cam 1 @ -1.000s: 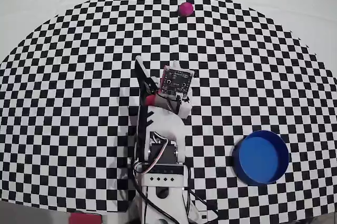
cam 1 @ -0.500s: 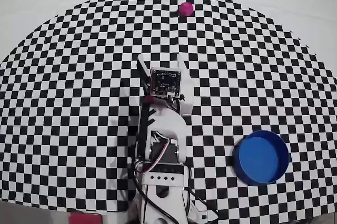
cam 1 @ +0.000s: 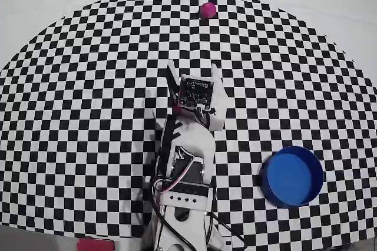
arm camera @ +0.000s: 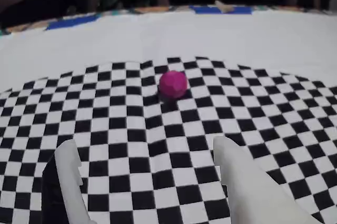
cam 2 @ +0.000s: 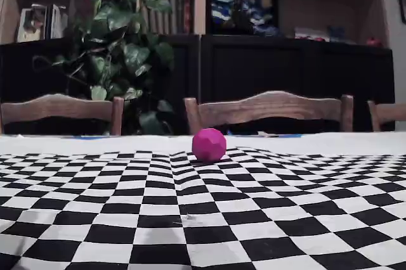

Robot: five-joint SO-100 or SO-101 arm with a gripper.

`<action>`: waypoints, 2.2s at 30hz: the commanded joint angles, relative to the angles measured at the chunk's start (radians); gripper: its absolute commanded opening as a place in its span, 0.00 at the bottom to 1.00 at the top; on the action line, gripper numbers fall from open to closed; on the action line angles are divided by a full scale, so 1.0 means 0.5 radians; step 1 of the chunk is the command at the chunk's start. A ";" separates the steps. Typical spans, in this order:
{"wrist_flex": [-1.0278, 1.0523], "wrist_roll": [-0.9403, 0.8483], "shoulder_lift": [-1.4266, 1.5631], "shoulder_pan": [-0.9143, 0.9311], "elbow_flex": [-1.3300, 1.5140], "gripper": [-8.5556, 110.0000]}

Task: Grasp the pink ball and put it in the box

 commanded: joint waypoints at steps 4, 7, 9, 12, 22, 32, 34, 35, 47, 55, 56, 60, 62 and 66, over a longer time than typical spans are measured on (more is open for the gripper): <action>-0.028 -0.018 -0.018 0.046 0.015 0.32; -0.015 -0.018 -0.018 0.055 0.015 0.32; -0.012 -0.018 -0.018 0.058 0.015 0.32; -0.012 -0.018 -0.021 0.061 0.015 0.32; -0.141 -0.018 -0.129 0.071 0.012 0.32; -0.347 -0.018 -0.537 0.080 -0.144 0.32; -0.347 -0.018 -0.601 0.080 -0.187 0.32; -0.347 -0.018 -0.629 0.080 -0.206 0.32; -0.436 -0.018 -1.034 0.058 -0.439 0.32; -0.460 -0.021 -1.267 0.037 -0.586 0.32; -0.472 -0.021 -1.295 0.034 -0.598 0.32; -0.494 -0.021 -1.430 0.031 -0.687 0.32; -0.509 -0.021 -1.500 0.031 -0.733 0.32; -0.549 -0.021 -1.635 0.031 -0.816 0.32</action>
